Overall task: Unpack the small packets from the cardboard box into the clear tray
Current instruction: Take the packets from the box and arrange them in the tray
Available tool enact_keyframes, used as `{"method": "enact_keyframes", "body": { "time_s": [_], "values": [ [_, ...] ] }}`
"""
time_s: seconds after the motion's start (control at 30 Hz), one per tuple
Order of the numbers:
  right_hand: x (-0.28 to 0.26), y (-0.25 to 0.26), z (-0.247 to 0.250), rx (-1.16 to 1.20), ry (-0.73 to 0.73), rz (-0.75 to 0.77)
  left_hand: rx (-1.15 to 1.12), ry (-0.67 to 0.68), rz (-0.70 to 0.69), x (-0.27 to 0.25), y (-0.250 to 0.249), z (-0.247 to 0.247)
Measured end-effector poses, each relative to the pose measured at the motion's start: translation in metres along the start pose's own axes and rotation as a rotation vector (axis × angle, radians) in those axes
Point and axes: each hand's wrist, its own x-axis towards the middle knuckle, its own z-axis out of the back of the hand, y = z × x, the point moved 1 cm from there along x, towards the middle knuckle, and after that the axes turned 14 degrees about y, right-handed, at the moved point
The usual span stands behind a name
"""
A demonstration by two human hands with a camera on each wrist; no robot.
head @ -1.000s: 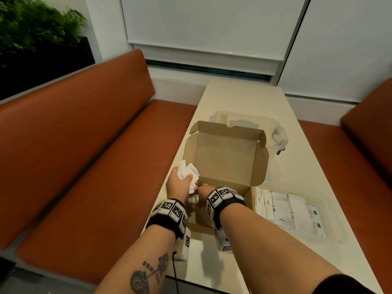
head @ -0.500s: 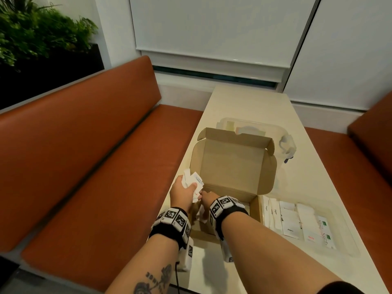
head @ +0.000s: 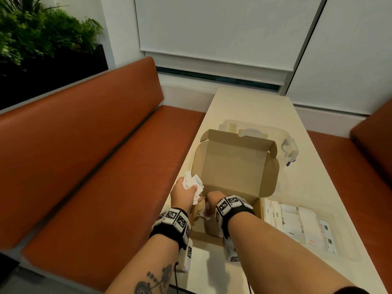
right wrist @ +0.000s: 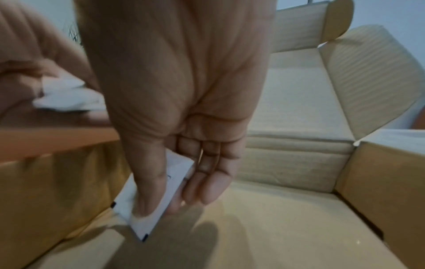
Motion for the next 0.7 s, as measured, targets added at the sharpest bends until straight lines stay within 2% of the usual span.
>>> {"method": "enact_keyframes", "body": {
  "time_s": [0.1,0.3,0.4,0.7],
  "values": [
    [-0.011,-0.006,0.012,0.130,-0.038,-0.002,0.032,-0.005,0.004,-0.001,0.001,-0.004],
    [-0.037,-0.042,0.026,0.597,-0.185,0.125,0.099,0.021,0.014,-0.004,-0.003,-0.025],
    [-0.052,-0.070,0.025,0.675,-0.256,0.140,0.085,0.075,0.015,-0.008,-0.005,-0.046],
    [-0.100,-0.183,0.002,0.827,-0.415,0.050,0.000,0.274,0.028,-0.020,0.000,-0.126]
  ]
}}
